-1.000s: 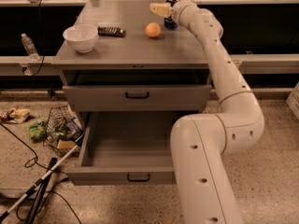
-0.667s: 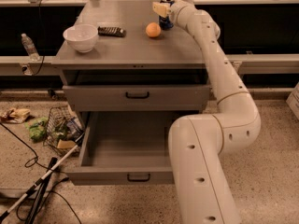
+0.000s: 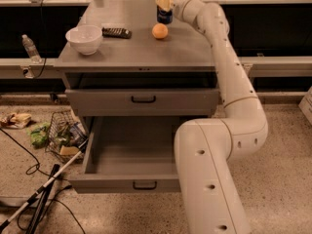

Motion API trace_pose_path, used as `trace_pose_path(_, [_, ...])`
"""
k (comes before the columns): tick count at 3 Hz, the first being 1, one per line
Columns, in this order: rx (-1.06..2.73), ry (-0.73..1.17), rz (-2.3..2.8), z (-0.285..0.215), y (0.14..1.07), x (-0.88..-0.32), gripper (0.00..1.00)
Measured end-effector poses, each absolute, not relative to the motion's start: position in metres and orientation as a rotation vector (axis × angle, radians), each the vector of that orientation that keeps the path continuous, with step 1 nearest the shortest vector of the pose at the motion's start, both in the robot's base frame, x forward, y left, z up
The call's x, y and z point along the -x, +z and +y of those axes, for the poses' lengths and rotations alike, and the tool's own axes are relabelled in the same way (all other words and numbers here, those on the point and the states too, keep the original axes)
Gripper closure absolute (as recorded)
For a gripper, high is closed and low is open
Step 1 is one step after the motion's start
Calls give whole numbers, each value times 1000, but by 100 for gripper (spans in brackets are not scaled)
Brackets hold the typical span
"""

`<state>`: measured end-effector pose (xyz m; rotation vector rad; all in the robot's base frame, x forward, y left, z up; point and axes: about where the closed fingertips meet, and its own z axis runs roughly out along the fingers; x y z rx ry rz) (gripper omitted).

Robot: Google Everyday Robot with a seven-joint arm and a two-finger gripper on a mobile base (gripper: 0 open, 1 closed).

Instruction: Pick pepsi can

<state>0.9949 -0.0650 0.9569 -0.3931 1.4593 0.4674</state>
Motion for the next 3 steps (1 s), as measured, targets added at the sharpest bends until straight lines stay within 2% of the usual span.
trace_pose_path(1, [599,555,1385,-38,1002,-946,100])
trace_pose_path(2, [728,576,1349,-31,1027,-912,100])
trace_pose_path(3, [729,577,1350,-31,1027,-912,100])
